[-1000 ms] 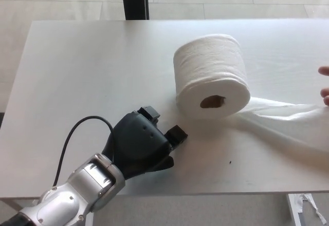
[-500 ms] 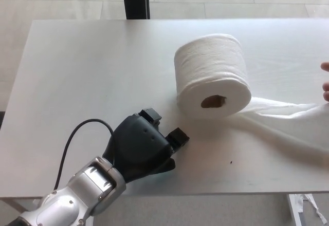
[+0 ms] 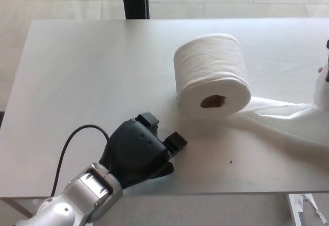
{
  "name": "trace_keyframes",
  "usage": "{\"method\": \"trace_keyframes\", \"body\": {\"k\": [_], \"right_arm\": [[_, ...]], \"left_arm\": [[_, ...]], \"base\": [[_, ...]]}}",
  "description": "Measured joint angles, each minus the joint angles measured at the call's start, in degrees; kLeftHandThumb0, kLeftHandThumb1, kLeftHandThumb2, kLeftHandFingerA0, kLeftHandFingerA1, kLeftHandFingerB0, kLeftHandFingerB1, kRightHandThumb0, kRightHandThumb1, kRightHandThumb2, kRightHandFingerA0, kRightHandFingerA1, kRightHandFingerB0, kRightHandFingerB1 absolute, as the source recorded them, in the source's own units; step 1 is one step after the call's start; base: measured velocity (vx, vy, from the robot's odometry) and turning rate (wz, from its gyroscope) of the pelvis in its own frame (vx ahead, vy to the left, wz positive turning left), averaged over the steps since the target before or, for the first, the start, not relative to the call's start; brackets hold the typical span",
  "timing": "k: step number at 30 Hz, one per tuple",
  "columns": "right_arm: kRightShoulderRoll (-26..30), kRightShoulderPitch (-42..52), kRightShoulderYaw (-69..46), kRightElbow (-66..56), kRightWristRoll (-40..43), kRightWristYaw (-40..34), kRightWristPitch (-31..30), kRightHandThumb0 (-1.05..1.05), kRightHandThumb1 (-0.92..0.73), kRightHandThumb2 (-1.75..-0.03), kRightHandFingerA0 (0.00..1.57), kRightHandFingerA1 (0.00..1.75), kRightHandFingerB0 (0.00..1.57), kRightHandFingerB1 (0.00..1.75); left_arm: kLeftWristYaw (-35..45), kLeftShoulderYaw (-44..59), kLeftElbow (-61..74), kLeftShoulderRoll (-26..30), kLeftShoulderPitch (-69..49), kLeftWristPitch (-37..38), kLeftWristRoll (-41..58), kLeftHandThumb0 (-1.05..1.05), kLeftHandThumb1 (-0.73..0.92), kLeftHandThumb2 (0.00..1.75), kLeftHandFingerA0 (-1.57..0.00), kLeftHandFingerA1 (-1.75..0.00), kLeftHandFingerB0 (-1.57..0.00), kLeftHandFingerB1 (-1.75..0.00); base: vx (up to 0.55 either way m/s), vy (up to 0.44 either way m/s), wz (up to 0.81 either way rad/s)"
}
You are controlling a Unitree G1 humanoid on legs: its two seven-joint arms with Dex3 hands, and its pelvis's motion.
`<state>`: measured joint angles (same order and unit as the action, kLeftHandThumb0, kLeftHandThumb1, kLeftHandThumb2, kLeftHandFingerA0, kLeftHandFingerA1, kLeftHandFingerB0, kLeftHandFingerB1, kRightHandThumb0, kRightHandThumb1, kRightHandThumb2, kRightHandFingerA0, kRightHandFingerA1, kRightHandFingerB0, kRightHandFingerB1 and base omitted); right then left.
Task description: A toilet paper roll is kept in the middle of the desk infront of the robot. The robot places its left hand on the top of the toilet paper roll to hold it still and uses its right hand to tear off a piece of toilet paper from it and hands the paper to a person
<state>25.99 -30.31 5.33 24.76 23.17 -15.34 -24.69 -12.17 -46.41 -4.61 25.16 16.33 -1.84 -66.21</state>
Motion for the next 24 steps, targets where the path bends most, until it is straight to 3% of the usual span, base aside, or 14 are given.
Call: {"method": "trace_keyframes", "body": {"k": [1, 3, 4, 6, 10, 11, 12, 13, 15, 16, 19, 21, 23, 24], "right_arm": [[0.57, 0.18, 1.23, 0.4, -0.68, 0.24, 0.32, -0.24, -0.6, -1.03, 0.83, 1.34, 0.82, 0.94], [1.73, 0.39, 3.7, 1.28, -2.11, 0.69, 0.92, -0.21, -0.64, -0.95, 0.83, 1.36, 0.81, 0.91], [2.2, 0.44, 4.78, 1.69, -2.78, 0.9, 1.23, -0.2, -0.64, -0.94, 0.81, 1.53, 0.76, 1.17], [3.36, 0.59, 7.33, 2.54, -4.42, 1.45, 2.01, -0.19, -0.64, -0.95, 0.84, 1.63, 0.76, 1.19], [4.95, 0.6, 11.15, 4.18, -7.46, 1.56, 3.93, -0.22, -0.71, -0.79, 0.88, 1.58, 0.81, 0.92], [5.21, 0.59, 11.84, 4.38, -8.0, 1.56, 4.43, -0.2, -0.7, -0.78, 0.97, 1.65, 0.73, 1.29], [5.51, 0.57, 12.64, 4.68, -8.8, 1.53, 5.06, -0.18, -0.73, -0.79, 0.82, 1.67, 0.73, 1.32], [5.74, 0.54, 13.24, 4.92, -9.44, 1.49, 5.57, -0.11, -0.71, -0.79, 0.93, 1.75, 0.67, 1.46], [6.15, 0.53, 14.47, 5.4, -10.77, 1.3, 6.74, -0.14, -0.71, -0.8, 0.94, 1.75, 0.63, 1.5], [6.26, 0.53, 14.82, 5.67, -11.36, 1.2, 7.19, -0.19, -0.67, -0.85, 0.8, 1.75, 0.6, 1.63], [6.87, 0.53, 15.83, 6.67, -13.38, 0.58, 8.73, -0.18, -0.69, -0.8, 0.79, 1.75, 0.64, 1.58], [7.71, 0.53, 16.35, 7.35, -14.99, -0.04, 9.7, -0.14, -0.72, -0.75, 0.78, 1.74, 0.65, 1.5], [8.52, 0.53, 16.63, 7.86, -16.63, -0.76, 10.68, -0.15, -0.73, -0.71, 0.8, 1.57, 0.69, 1.35], [8.72, 0.53, 16.68, 8.09, -17.15, -1.05, 11.03, -0.28, -0.71, -0.6, 0.57, 1.18, 0.51, 0.52]], "left_arm": [[0.0, 0.03, 0.07, 0.0, -0.11, 0.0, -0.01, -0.57, 0.85, 0.65, -0.66, -0.56, -0.52, -0.45], [-0.01, 0.09, 0.19, 0.0, -0.28, 0.0, -0.01, -0.58, 0.86, 0.65, -0.64, -0.57, -0.51, -0.45], [-0.01, 0.12, 0.24, 0.0, -0.37, 0.0, -0.01, -0.58, 0.87, 0.66, -0.64, -0.56, -0.51, -0.45], [0.01, 0.28, 0.48, 0.0, -0.71, 0.0, 0.01, -0.59, 0.85, 0.65, -0.63, -0.56, -0.51, -0.45], [0.02, 0.76, 1.02, 0.03, -1.65, 0.0, 0.04, -0.58, 0.85, 0.66, -0.65, -0.57, -0.49, -0.45], [0.04, 0.84, 1.13, 0.03, -1.81, 0.0, 0.04, -0.58, 0.84, 0.65, -0.67, -0.57, -0.51, -0.45], [0.06, 0.93, 1.31, 0.03, -2.05, 0.0, 0.04, -0.58, 0.85, 0.65, -0.64, -0.56, -0.48, -0.43], [0.09, 1.0, 1.51, 0.05, -2.29, 0.0, 0.03, -0.58, 0.85, 0.65, -0.63, -0.55, -0.48, -0.43], [0.23, 1.24, 2.0, 0.14, -2.86, -0.01, 0.01, -0.57, 0.83, 0.64, -0.62, -0.54, -0.48, -0.43], [0.27, 1.38, 2.16, 0.16, -3.11, -0.01, 0.01, -0.57, 0.83, 0.64, -0.62, -0.55, -0.5, -0.45], [0.28, 1.81, 2.54, 0.2, -3.83, -0.01, 0.01, -0.57, 0.82, 0.64, -0.63, -0.55, -0.51, -0.46], [0.28, 2.1, 2.69, 0.24, -4.19, -0.01, 0.01, -0.57, 0.82, 0.64, -0.61, -0.56, -0.5, -0.46], [0.28, 2.37, 2.88, 0.29, -4.61, -0.01, 0.01, -0.57, 0.82, 0.64, -0.61, -0.56, -0.49, -0.45], [0.29, 2.43, 2.96, 0.29, -4.74, -0.01, 0.0, -0.57, 0.83, 0.64, -0.62, -0.56, -0.5, -0.45]], "base": [[0.0, 0.0, 0.0], [0.0, 0.0, 0.0], [0.0, 0.0, 0.0], [0.0, 0.0, 0.0], [0.0, 0.0, 0.0], [0.0, 0.0, 0.0], [0.0, 0.0, 0.0], [0.0, 0.0, 0.0], [0.0, 0.0, 0.0], [0.0, 0.0, 0.0], [0.0, 0.0, 0.0], [0.0, 0.0, 0.0], [0.0, 0.0, 0.0], [0.0, 0.0, 0.0]]}}
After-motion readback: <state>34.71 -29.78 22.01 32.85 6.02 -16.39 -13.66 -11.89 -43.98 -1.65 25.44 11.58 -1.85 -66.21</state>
